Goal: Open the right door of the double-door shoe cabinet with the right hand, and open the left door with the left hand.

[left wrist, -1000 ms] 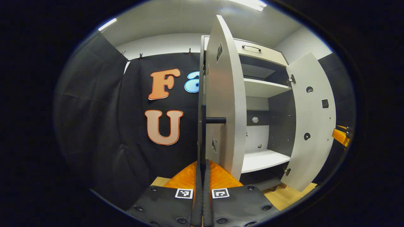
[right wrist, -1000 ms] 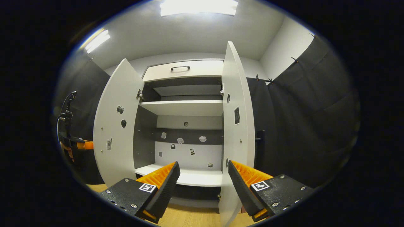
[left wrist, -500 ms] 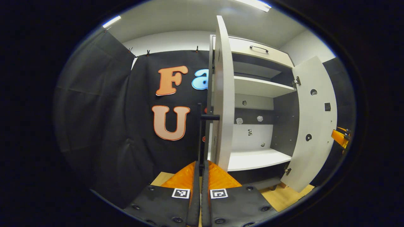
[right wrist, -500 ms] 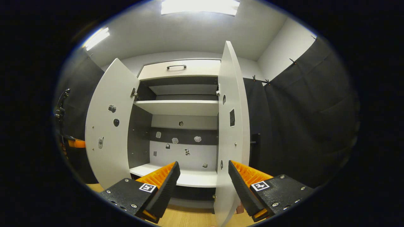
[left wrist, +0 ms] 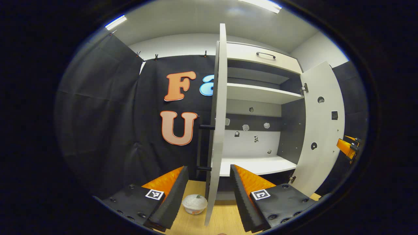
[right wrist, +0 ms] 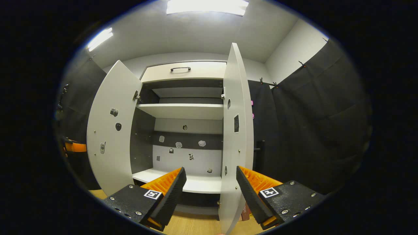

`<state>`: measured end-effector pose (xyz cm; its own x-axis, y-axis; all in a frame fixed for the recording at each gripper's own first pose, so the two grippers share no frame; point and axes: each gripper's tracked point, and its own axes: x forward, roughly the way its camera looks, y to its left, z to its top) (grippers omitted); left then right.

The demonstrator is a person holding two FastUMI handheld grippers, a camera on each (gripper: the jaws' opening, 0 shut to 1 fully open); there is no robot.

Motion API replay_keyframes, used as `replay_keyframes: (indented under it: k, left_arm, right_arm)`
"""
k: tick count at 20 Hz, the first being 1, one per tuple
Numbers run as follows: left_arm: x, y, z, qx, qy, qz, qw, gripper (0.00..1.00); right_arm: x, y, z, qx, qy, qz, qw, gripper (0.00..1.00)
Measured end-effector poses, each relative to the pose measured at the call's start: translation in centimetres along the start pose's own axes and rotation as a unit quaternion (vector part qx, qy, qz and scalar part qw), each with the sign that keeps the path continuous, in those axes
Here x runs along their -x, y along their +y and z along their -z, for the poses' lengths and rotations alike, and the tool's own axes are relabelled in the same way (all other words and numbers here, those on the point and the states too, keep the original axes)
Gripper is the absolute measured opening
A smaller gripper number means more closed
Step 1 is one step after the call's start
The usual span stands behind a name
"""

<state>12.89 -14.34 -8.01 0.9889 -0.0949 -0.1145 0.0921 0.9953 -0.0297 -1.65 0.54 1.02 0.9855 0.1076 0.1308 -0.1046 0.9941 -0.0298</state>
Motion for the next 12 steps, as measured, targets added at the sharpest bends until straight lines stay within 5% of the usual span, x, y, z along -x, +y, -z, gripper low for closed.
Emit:
replay_keyframes:
  k: [4,12]
  left_arm:
    - [0.6,0.2,-1.1,-0.01,-0.019,-0.013,1.0,0.98]
    - [0.5,-0.2,-2.2,-0.022,-0.042,-0.019,0.999,0.95]
  right_arm:
    - [0.4,-0.3,0.0,-0.007,0.01,-0.001,1.0,0.93]
    - [1.2,-1.8,-0.9,-0.006,0.005,0.012,1.0,0.93]
